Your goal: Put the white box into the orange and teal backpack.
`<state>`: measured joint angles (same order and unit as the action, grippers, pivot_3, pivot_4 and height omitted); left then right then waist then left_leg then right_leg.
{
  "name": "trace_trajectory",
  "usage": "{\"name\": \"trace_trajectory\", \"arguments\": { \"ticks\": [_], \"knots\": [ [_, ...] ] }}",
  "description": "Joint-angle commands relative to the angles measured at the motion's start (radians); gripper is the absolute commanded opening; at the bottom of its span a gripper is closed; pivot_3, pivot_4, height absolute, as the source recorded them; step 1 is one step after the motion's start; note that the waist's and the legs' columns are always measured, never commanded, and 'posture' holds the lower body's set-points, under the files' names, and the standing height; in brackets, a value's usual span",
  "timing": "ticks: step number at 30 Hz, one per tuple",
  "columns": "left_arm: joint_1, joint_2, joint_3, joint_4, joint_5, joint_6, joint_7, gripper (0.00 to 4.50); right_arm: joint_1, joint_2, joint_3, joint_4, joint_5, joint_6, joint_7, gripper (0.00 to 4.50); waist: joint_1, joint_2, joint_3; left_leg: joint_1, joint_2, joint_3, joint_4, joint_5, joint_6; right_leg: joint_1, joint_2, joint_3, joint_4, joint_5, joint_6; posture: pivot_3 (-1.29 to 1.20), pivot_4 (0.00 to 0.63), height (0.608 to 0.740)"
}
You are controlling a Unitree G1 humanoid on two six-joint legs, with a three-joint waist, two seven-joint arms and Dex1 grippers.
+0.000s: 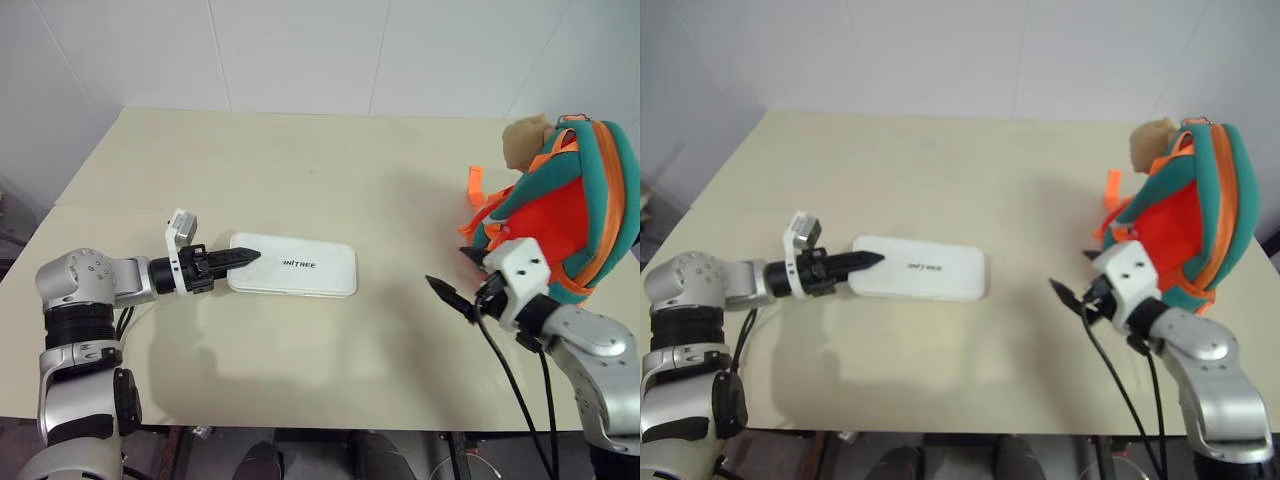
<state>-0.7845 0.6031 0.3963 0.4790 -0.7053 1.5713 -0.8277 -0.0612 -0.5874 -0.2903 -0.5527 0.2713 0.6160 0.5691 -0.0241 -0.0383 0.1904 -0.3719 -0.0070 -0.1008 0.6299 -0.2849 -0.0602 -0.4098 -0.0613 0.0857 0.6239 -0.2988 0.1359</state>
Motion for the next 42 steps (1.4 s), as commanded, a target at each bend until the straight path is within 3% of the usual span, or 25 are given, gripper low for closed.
{"name": "trace_trajectory", "arguments": {
  "ticks": [1,7,14,23,33,42],
  "knots": [
    [-0.03,-0.005,0.039,0.006,-0.076,0.043,0.026,1.32,0.011,0.047,-0.035,-0.094,0.002,0.034,-0.105,4.5,-0.001,0.0,0.0,0.0,0.0,0.0,0.0,0.0,0.0,0.0,0.0,0.0,0.001,0.0,0.0,0.0,0.15,0.74],
    [-0.041,0.013,0.003,0.07,-0.151,0.043,0.066,1.32,-0.054,0.18,0.038,-0.08,-0.094,0.006,-0.308,4.5,-0.004,0.0,0.0,0.002,0.0,0.0,0.0,0.001,-0.002,-0.001,0.0,0.001,0.003,0.0,0.0,0.0,0.15,0.74],
    [-0.04,0.023,-0.015,0.083,-0.215,0.043,0.107,1.32,-0.164,0.25,0.107,0.065,-0.223,-0.089,-0.455,4.5,-0.004,0.0,0.0,0.0,0.0,0.0,-0.002,0.001,-0.002,-0.002,-0.001,0.001,0.001,0.0,0.0,0.0,0.15,0.74],
    [0.009,0.047,-0.016,0.043,-0.309,0.043,0.163,1.32,-0.275,0.256,0.099,0.268,-0.356,-0.242,-0.612,4.5,-0.006,0.0,0.0,0.0,0.0,0.001,-0.003,0.001,-0.002,-0.003,0.0,0.001,0.002,0.0,0.0,0.0,0.15,0.74],
    [0.034,0.045,-0.015,0.019,-0.4,0.043,0.238,1.32,-0.357,0.285,0.084,0.405,-0.361,-0.34,-0.685,4.5,-0.008,0.0,0.0,0.0,0.0,0.001,-0.003,0.001,-0.003,-0.003,0.0,0.001,0.002,0.0,0.0,0.0,0.15,0.74],
    [0.027,0.035,-0.013,0.016,-0.446,0.043,0.291,1.32,-0.573,0.265,0.075,0.765,-0.36,-0.537,-0.728,4.5,-0.014,0.0,0.0,0.0,0.0,0.002,-0.003,0.001,-0.003,-0.004,0.0,0.001,0.002,0.0,0.0,0.0,0.15,0.74]
  ]
}}
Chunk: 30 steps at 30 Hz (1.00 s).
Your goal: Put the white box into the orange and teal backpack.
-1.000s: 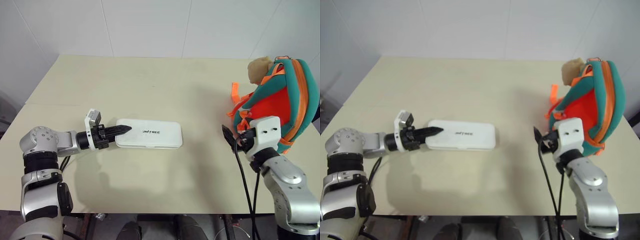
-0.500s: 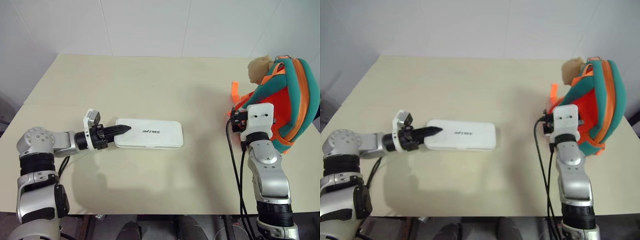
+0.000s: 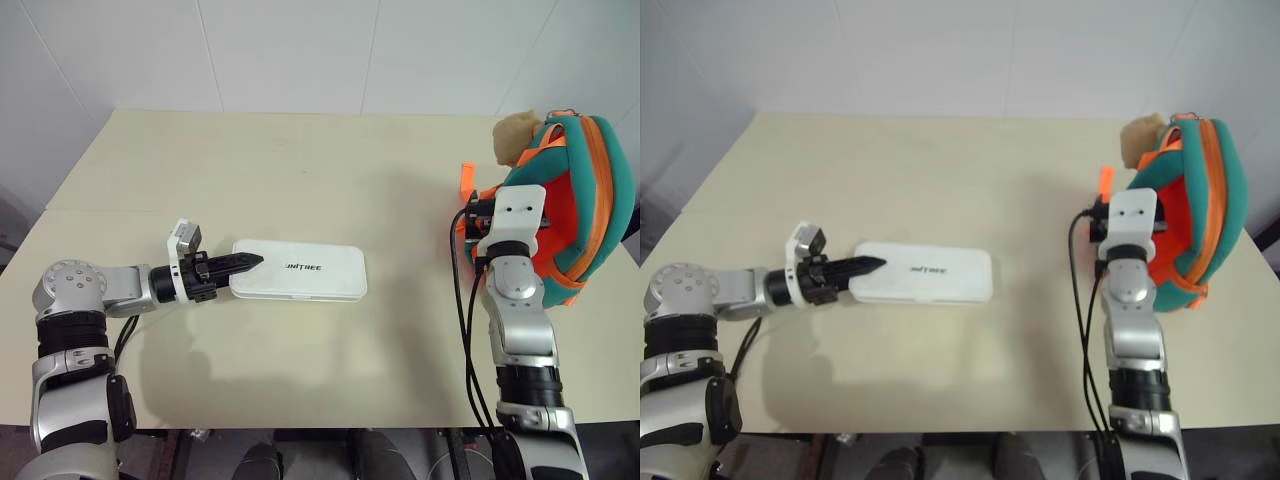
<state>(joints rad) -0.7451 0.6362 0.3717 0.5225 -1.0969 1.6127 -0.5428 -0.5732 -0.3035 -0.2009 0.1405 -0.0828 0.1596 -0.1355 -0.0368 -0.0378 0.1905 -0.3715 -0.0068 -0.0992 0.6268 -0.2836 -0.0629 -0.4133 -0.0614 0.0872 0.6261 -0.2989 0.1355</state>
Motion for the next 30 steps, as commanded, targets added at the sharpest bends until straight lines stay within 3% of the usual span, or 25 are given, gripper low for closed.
{"name": "trace_trajectory", "arguments": {
  "ticks": [1,7,10,19,21,25,30],
  "knots": [
    [-0.012,0.001,0.015,-0.03,-0.06,0.002,0.01,1.32,-0.083,-0.021,-0.014,0.108,-0.007,-0.102,-0.03,4.5,-0.003,0.0,0.0,0.0,0.0,0.0,0.0,0.0,0.0,0.0,0.0,0.0,0.0,0.0,0.0,0.0,0.15,0.74],
    [-0.012,0.001,0.029,-0.034,-0.084,0.002,0.045,1.32,-0.216,-0.029,-0.02,0.362,-0.02,-0.205,-0.107,4.5,-0.021,0.0,0.0,0.0,0.0,0.0,-0.001,0.0,0.0,0.0,0.0,0.0,0.001,0.0,0.0,0.0,0.15,0.74],
    [-0.006,0.004,0.034,-0.04,-0.101,0.002,0.06,1.32,-0.26,-0.026,-0.024,0.443,-0.012,-0.212,-0.135,3.99,-0.023,0.0,0.0,0.0,0.0,0.001,-0.001,0.002,-0.003,0.0,0.0,0.0,0.001,0.0,0.0,0.0,0.15,0.74],
    [0.008,0.01,0.046,-0.046,-0.138,0.002,0.101,1.32,-0.265,-0.016,-0.01,0.442,0.003,-0.242,-0.13,1.01,-0.024,0.0,0.0,0.0,0.0,0.001,-0.001,0.003,-0.005,0.0,0.0,0.0,0.001,0.0,0.0,0.0,0.15,0.74],
    [0.006,0.012,0.045,-0.043,-0.139,0.002,0.105,1.32,-0.259,-0.015,-0.003,0.412,0.019,-0.24,-0.092,0.54,-0.024,0.0,0.0,0.0,0.0,0.001,-0.001,0.003,-0.005,0.0,0.0,0.0,0.001,0.0,0.0,0.0,0.15,0.74],
    [-0.002,0.015,0.046,-0.035,-0.14,0.002,0.11,1.32,-0.241,-0.008,0.012,0.334,0.07,-0.216,0.012,0.5,-0.026,0.0,0.0,0.0,0.0,0.001,-0.001,0.003,-0.005,0.0,0.0,0.0,0.001,0.0,0.0,0.0,0.15,0.74],
    [-0.02,0.047,0.065,0.001,-0.089,0.002,0.095,1.32,-0.125,-0.016,0.094,0.069,0.187,-0.12,0.291,0.5,-0.029,0.0,0.0,0.0,0.001,0.001,-0.003,0.003,-0.005,-0.001,0.0,0.0,0.001,0.0,0.0,0.0,0.15,0.74]
  ]
}}
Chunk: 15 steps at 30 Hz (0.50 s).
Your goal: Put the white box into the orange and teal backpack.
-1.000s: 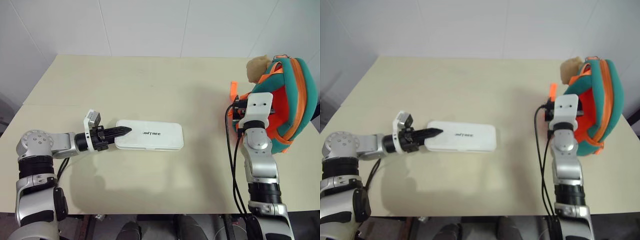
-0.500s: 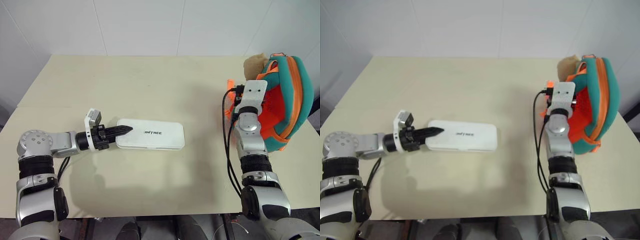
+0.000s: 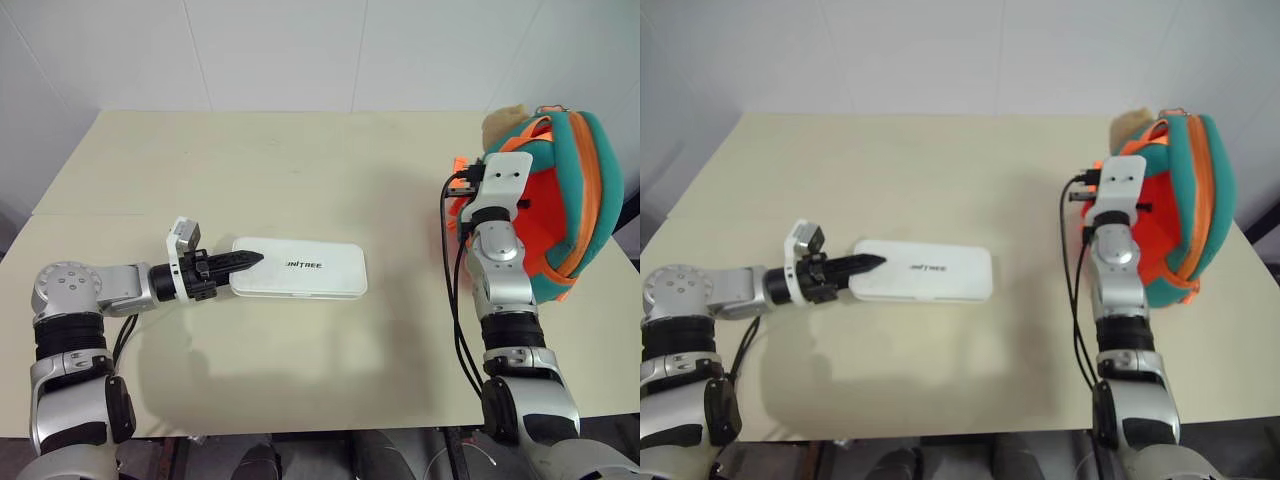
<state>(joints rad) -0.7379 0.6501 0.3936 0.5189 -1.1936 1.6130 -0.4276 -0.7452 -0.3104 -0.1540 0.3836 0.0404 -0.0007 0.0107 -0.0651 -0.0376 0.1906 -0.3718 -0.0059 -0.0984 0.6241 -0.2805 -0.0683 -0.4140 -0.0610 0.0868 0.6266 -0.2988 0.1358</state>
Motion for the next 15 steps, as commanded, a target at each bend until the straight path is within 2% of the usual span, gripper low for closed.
{"name": "trace_trajectory", "arguments": {
  "ticks": [1,7,15],
  "knots": [
    [-0.03,0.039,0.047,0.012,0.018,0.001,-0.024,1.32,0.069,-0.01,0.052,-0.221,0.086,0.064,0.176,0.5,-0.002,0.0,0.0,0.0,0.0,0.0,-0.001,0.0,0.0,0.0,0.0,0.0,0.0,0.0,0.0,0.0,0.15,0.74],
    [-0.052,0.07,0.053,0.044,0.082,-0.005,-0.065,1.32,0.133,-0.036,0.073,-0.401,0.157,0.201,0.301,0.5,0.0,0.0,0.0,0.0,0.0,0.001,-0.001,0.0,0.0,-0.001,-0.001,0.0,0.0,0.0,0.0,0.0,0.15,0.74],
    [-0.085,0.133,0.029,0.094,0.177,-0.034,-0.163,1.32,0.189,-0.092,0.099,-0.657,0.33,0.388,0.5,0.5,0.006,0.0,0.0,0.0,0.0,0.001,-0.002,0.0,0.0,-0.001,0.0,-0.001,0.0,0.0,0.0,0.0,0.15,0.74]
  ]
}}
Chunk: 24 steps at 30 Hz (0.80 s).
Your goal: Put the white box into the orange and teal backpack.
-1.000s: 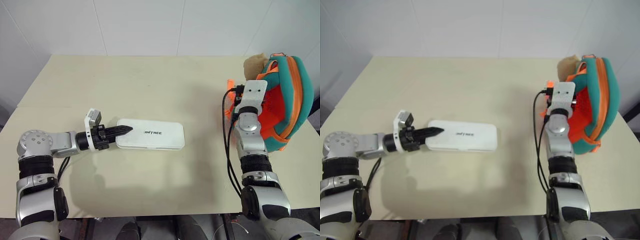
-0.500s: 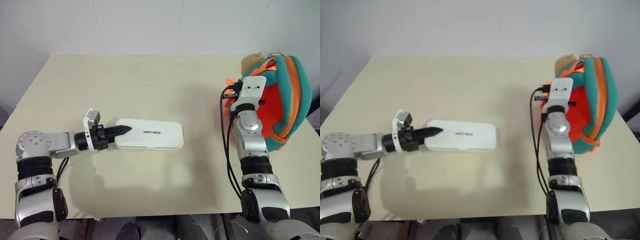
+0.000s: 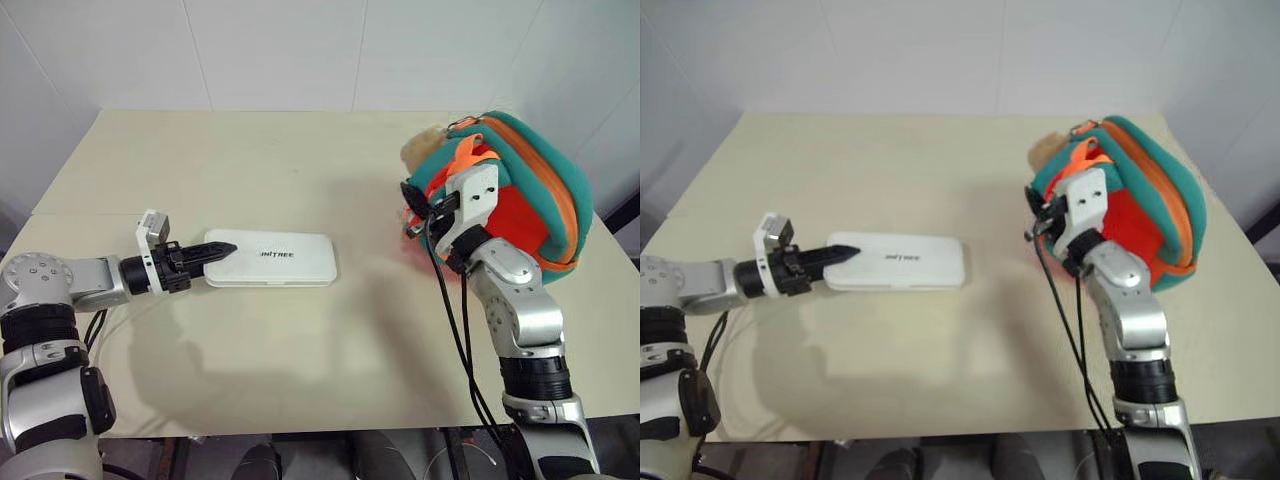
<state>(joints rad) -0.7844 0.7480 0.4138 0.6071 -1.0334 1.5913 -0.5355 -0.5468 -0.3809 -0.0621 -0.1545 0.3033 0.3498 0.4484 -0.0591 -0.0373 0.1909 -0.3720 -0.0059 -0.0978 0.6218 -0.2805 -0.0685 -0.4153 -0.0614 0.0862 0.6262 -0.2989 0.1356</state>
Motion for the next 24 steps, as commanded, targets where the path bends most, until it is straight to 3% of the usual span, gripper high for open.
{"name": "trace_trajectory", "arguments": {
  "ticks": [1,14,24],
  "knots": [
    [-0.041,0.042,0.005,0.011,0.028,-0.016,-0.067,1.32,-0.009,-0.03,0.008,-0.134,0.076,0.054,0.073,0.5,0.001,0.0,0.0,0.0,0.0,0.0,0.0,0.0,0.0,0.0,0.0,0.0,0.0,0.0,0.0,0.0,0.15,0.74],
    [-0.121,0.137,-0.082,0.133,0.194,-0.117,-0.269,1.32,0.013,-0.249,-0.039,-0.416,0.435,0.315,0.331,0.5,0.012,0.0,0.0,-0.002,0.0,0.0,-0.002,-0.003,0.005,-0.001,-0.001,-0.001,-0.003,0.0,0.0,0.0,0.15,0.74],
    [-0.185,0.164,-0.159,0.199,0.288,-0.168,-0.399,1.32,0.026,-0.428,-0.101,-0.516,0.675,0.383,0.51,0.5,0.031,0.0,0.0,-0.005,0.0,0.0,-0.001,-0.004,0.006,-0.003,-0.001,-0.002,-0.005,0.0,0.0,0.0,0.15,0.74]
  ]
}}
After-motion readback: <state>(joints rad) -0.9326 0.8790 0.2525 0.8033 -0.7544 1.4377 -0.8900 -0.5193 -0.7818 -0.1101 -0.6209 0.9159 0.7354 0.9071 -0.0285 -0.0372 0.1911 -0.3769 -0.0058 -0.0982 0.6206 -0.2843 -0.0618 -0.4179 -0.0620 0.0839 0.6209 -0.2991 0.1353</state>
